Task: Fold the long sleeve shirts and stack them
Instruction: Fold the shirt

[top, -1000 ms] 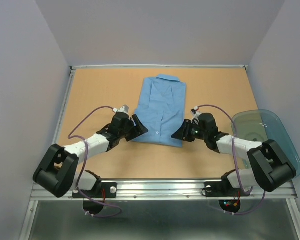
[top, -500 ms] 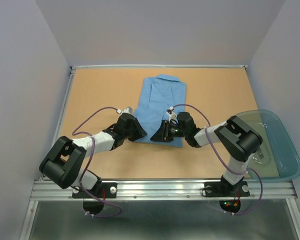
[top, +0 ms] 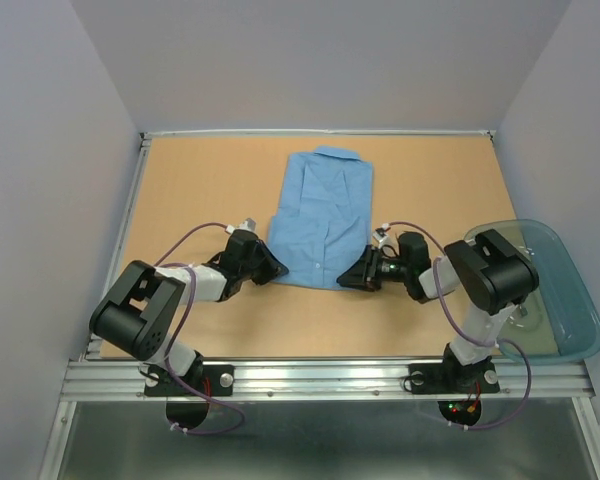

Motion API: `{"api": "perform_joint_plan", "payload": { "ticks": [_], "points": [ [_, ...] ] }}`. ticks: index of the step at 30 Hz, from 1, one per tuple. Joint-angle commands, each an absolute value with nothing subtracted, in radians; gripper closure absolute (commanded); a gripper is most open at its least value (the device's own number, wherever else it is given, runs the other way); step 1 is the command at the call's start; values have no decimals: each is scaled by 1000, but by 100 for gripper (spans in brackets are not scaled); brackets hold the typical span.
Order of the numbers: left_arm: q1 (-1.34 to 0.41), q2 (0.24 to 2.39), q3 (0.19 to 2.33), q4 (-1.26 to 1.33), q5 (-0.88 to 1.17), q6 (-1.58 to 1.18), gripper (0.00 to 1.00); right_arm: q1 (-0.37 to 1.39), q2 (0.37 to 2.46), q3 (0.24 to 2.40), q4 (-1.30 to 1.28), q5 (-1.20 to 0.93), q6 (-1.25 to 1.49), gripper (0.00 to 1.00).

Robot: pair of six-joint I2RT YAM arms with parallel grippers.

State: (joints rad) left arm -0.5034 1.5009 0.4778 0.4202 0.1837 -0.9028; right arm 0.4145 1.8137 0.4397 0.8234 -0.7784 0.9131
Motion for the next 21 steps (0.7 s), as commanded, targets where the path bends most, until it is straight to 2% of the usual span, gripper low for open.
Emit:
{"api": "perform_joint_plan", "payload": {
  "ticks": [1, 9, 13, 17, 19, 21],
  "points": [
    [-474, 1532, 448, 341, 137, -870, 84, 275, 1786, 355, 819, -834, 862, 62],
    [-463, 1528, 469, 327, 124, -836, 82, 204, 1688, 310, 792, -845, 850, 62],
    [-451, 1526, 552, 287, 78, -749, 76, 203, 1531, 347, 544, -778, 717, 62],
    [-428, 1598, 692, 230, 38, -658, 65, 213, 1389, 413, 249, -649, 569, 62],
    [-419, 1641, 747, 204, 8, -643, 61, 230, 1342, 439, 209, -618, 545, 62],
    [-416, 1640, 805, 189, -29, -624, 49, 297, 1290, 465, 155, -553, 517, 59]
  ]
}}
